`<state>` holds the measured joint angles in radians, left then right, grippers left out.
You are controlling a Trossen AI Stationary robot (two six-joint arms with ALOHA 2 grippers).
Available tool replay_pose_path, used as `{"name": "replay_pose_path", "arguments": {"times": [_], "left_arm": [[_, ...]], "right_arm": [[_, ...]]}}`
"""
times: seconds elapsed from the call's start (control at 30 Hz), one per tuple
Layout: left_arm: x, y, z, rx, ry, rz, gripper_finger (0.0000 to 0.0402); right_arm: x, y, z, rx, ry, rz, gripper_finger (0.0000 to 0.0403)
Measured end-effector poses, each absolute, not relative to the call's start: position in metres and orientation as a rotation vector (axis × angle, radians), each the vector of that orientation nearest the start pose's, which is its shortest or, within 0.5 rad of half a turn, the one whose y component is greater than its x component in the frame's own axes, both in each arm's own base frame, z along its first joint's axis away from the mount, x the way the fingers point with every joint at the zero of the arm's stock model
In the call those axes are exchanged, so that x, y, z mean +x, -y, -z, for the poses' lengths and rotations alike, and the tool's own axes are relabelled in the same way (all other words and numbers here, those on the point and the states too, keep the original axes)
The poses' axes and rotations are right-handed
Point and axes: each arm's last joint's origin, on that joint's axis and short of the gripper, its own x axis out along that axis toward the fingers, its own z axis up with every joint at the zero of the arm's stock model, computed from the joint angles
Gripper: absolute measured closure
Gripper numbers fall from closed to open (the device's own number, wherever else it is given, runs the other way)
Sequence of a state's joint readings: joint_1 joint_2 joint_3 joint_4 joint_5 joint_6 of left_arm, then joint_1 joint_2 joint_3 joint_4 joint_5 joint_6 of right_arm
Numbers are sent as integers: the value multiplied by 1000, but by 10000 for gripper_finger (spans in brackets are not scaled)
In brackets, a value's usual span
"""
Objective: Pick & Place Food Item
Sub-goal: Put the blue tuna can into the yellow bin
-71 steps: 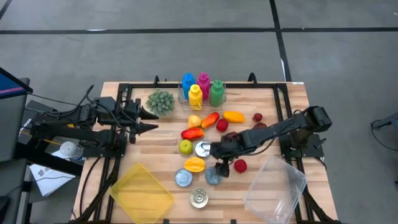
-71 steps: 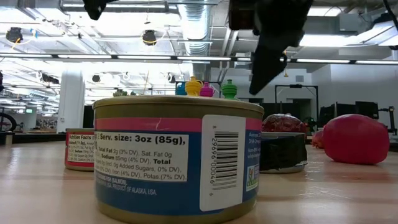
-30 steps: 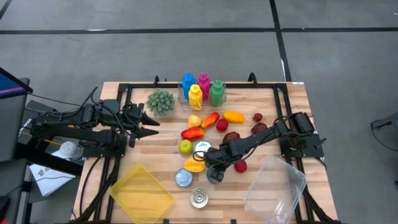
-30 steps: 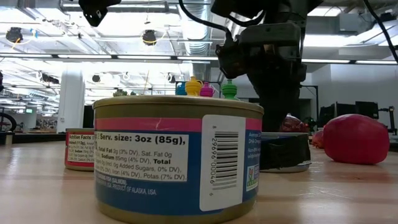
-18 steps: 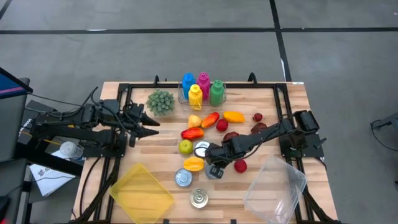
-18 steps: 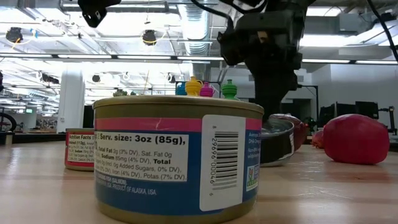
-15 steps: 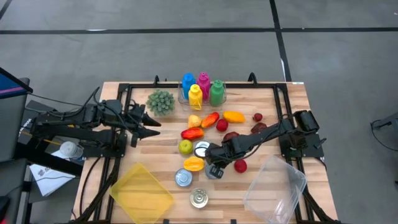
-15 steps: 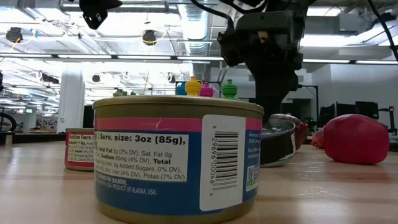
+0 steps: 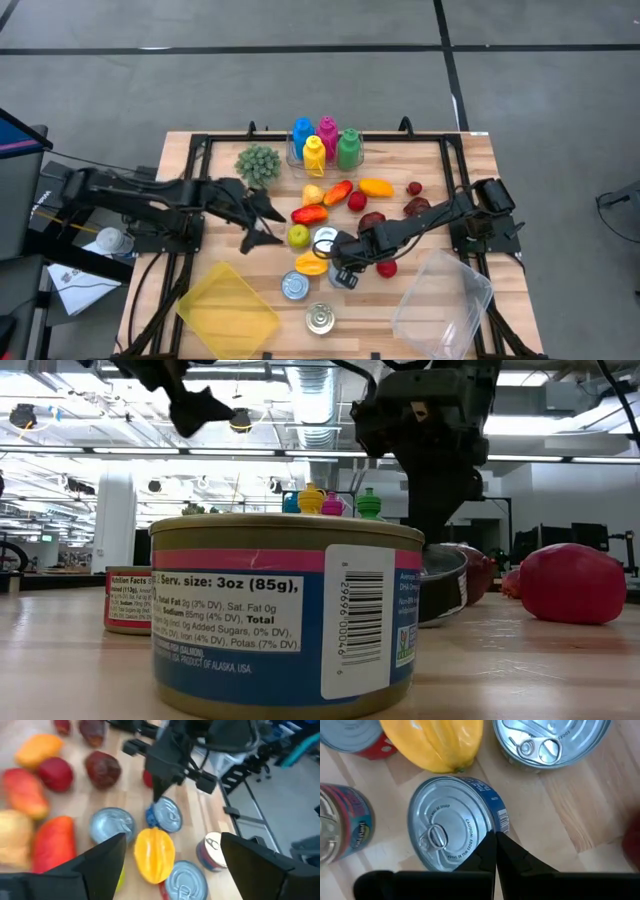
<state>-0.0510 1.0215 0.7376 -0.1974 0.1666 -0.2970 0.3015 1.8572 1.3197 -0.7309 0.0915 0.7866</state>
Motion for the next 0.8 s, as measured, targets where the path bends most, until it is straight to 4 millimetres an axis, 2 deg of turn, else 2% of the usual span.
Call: {"name": "replay_pose_path", "arguments": {"times": [0.17,0.43,0.8], "left_arm": [[243,20,-256,-329,-541,188,86],[263,21,-240,-328,-539,192,93],[270,23,-229,-353,-584,264,80]], "right_arm": [[355,-107,-202,421,-1181,314,403],[363,-108,-221,393,-1120,313,403],[369,-111,-245,355,-1062,320,403]]}}
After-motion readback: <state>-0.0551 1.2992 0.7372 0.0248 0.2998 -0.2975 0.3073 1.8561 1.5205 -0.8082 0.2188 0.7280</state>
